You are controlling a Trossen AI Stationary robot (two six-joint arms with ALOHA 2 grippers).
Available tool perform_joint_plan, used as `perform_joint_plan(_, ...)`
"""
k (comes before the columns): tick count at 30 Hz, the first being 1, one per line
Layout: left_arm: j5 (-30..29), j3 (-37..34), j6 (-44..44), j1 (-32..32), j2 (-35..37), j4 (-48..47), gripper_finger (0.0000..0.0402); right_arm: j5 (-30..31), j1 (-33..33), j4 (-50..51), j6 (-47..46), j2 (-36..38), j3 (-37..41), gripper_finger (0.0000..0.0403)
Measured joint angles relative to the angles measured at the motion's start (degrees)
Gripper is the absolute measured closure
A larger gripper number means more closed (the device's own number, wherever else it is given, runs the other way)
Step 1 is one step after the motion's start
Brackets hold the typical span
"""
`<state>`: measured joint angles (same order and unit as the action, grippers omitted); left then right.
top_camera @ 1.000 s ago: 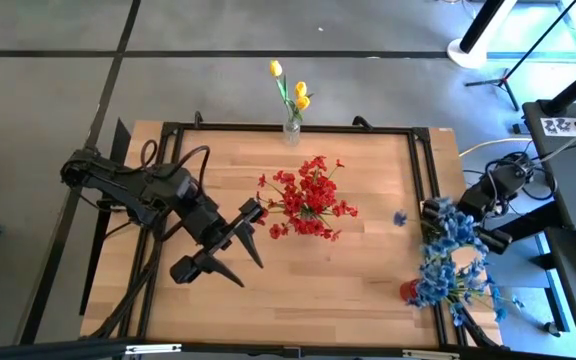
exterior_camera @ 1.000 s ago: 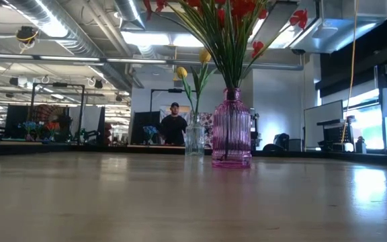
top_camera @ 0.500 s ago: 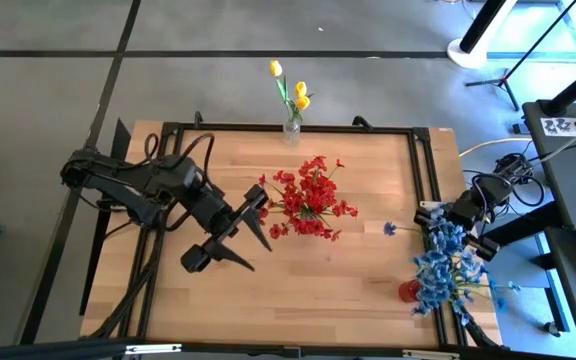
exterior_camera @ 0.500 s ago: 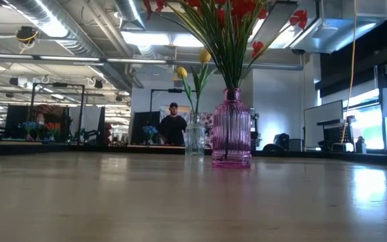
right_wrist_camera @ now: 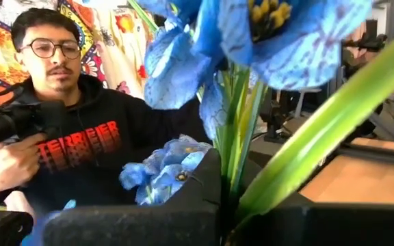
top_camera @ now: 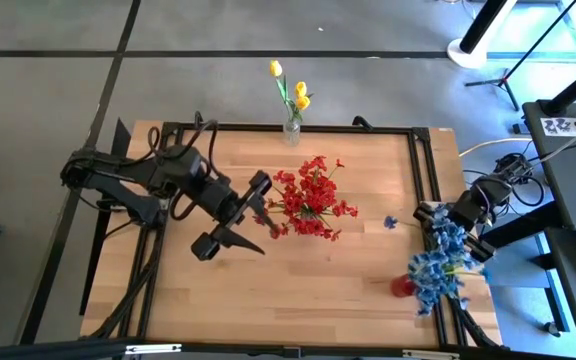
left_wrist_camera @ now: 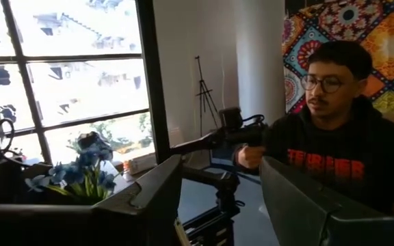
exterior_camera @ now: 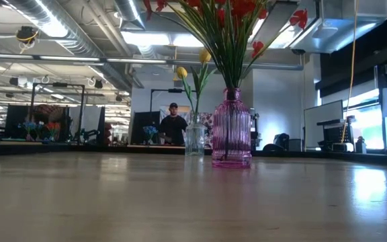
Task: Sort flowers into vase by color
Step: Put the blue flowers into the red vase
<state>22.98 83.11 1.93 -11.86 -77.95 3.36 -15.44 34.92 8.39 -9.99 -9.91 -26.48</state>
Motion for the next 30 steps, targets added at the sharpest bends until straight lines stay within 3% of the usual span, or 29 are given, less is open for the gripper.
perform_joint_plan(9,0.0,0.0,0.0,1.3,0.0,0.0,0.0209,1.7,0.0,-3.2,3.2,0.8,0.0,0.0395)
perform_joint_plan(20,0.0,0.0,-0.2,1.4,0.0,-0.3,0.0209,8.8,0.0,5.7,4.5,6.2,-3.6,0.0395)
perform_joint_plan(24,0.0,0.0,-0.3,1.3,0.0,-0.4,0.0209,9.0,0.0,4.1,2.2,6.4,0.0,0.0395)
perform_joint_plan(30,0.0,0.0,-0.4,1.2,0.0,-0.4,0.0209,6.3,0.0,-6.7,-3.5,6.3,7.5,0.0395)
